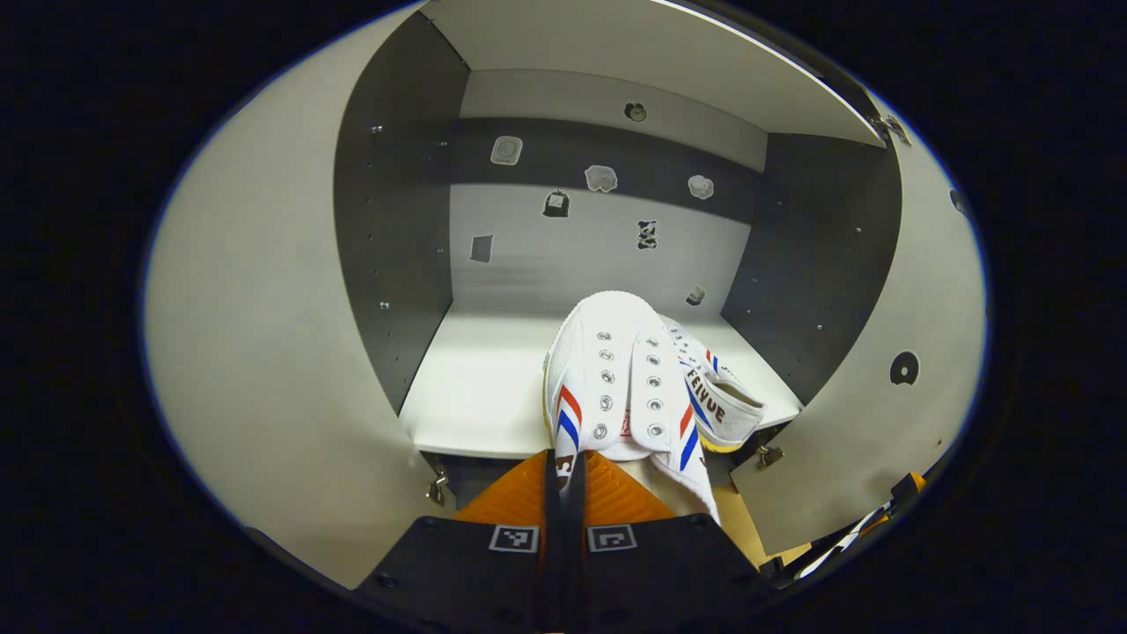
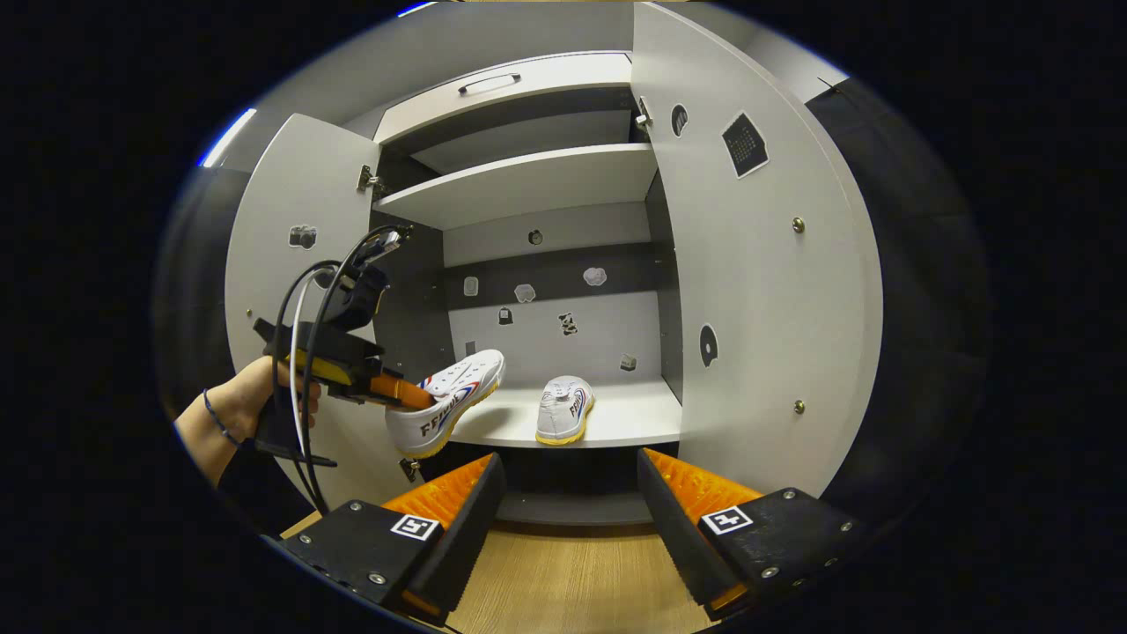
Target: Grab one shoe with the right hand and put it into the shoe cabinet, grab the other shoe with the left hand and put it into the shoe cabinet; then close the right door with the right hand and the left door with the left hand.
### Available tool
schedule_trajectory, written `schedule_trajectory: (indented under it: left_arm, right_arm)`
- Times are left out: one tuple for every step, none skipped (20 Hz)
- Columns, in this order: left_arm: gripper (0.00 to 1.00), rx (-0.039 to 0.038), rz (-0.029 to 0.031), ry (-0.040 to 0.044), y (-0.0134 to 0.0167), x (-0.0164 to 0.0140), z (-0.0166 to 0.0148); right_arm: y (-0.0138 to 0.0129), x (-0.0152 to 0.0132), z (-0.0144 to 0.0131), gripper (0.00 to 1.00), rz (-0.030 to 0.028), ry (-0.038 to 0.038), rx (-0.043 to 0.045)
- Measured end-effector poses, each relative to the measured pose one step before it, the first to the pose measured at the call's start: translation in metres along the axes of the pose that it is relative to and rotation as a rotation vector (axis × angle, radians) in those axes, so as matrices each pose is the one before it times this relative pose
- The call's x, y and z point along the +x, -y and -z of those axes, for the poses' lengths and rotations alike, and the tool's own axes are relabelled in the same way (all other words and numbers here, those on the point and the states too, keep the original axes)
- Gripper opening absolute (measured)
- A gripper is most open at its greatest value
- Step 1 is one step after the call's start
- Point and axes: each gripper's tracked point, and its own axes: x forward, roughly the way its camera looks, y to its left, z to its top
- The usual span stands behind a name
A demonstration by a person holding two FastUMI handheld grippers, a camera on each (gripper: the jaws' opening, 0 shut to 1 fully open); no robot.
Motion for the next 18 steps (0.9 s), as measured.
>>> schedule_trajectory:
  left_arm:
    - [0.06, 0.00098, -0.00132, -0.00357, 0.00003, -0.00152, -0.0016]
    - [0.06, 0.00418, -0.00333, -0.00185, -0.00145, -0.0008, -0.00148]
    - [0.06, 0.00724, -0.00398, -0.00819, 0.00009, -0.00007, -0.00014]
    - [0.06, 0.01473, -0.00516, -0.00612, -0.00078, -0.00027, -0.00077]
    - [0.06, 0.0114, -0.00672, -0.00994, 0.0003, -0.00163, -0.00067]
    - [0.06, 0.00368, -0.0037, -0.01126, 0.00016, -0.00015, -0.00063]
    - [0.06, -0.0034, -0.00185, -0.01207, 0.00018, -0.00008, 0.00081]
    - [0.06, -0.003, 0.00049, -0.01322, -0.00014, 0.00033, 0.00192]
    - [0.06, -0.0034, 0.00097, -0.01268, 0.00038, 0.0012, 0.00301]
    - [0.06, -0.00173, -0.00238, -0.01517, -0.00068, 0.00396, 0.00397]
    - [0.06, -0.00561, -0.00206, -0.01228, 0.00016, 0.00356, 0.00337]
    - [0.06, -0.00951, -0.00353, -0.01166, -0.00007, 0.00166, 0.00281]
    - [0.06, -0.00205, -0.00177, -0.00878, -0.0004, -0.00054, 0.00115]
    - [0.06, -0.00008, -0.00389, -0.01003, 0.00121, -0.00365, 0.00269]
    - [0.06, -0.00092, -0.00003, -0.003, -0.0019, 0.00388, -0.00054]
    - [0.06, 0.00329, 0.00428, -0.00437, 0.00097, 0.00026, 0.0009]
    - [0.06, 0.00502, 0.00133, -0.00568, -0.00098, -0.00094, 0.00025]
    - [0.06, 0.00281, -0.00407, 0.00073, -0.00134, 0.0007, 0.00038]
  right_arm:
    - [0.00018, 0.00095, 0.00127, 0.93, 0.00073, -0.00293, 0.0019]
    - [0.00107, 0.00076, 0.00201, 0.93, 0.00025, -0.00222, 0.00168]
    - [0.00094, 0.00072, 0.00089, 0.93, 0.00123, -0.00191, 0.00115]
    - [0.00132, 0.00095, 0.00091, 0.93, 0.00221, -0.00267, 0.00181]
    - [-0.00028, 0.00073, 0.00121, 0.93, 0.00044, -0.00273, 0.00233]
    - [0.00043, 0.00098, 0.00105, 0.93, 0.00011, -0.00309, 0.00125]
    - [0.00071, 0.00065, 0.00021, 0.93, 0.00142, -0.00099, -0.00073]
    - [0.00118, 0.00068, -0.0002, 0.93, 0.00152, -0.00062, -0.00121]
    - [0.00097, -0.00043, 0.00025, 0.93, 0.00098, 0.00108, 0.00031]
    - [0.00119, 0.00076, 0.00102, 0.93, 0.00073, -0.0027, 0.00077]
    - [0.00066, 0.00026, 0.0007, 0.93, 0.00115, -0.00102, 0.00132]
    - [0.00106, -0.00006, 0.00046, 0.93, 0.00199, -0.00072, 0.00131]
    - [0.00072, 0.00006, 0.00017, 0.93, 0.0023, -0.00116, 0.00001]
    - [0.00003, -0.00004, -0.00031, 0.93, 0.0004, -0.00291, -0.00118]
    - [-0.00044, 0.00047, 0.00042, 0.93, -0.00048, -0.00152, -0.00036]
    - [-0.00186, -0.00052, 0.00042, 0.93, -0.00207, 0.0, -0.00006]
    - [-0.00222, -0.00015, -0.00013, 0.93, -0.00261, -0.00024, 0.0007]
    - [-0.00253, -0.0003, -0.00055, 0.93, -0.00312, 0.00122, 0.00146]
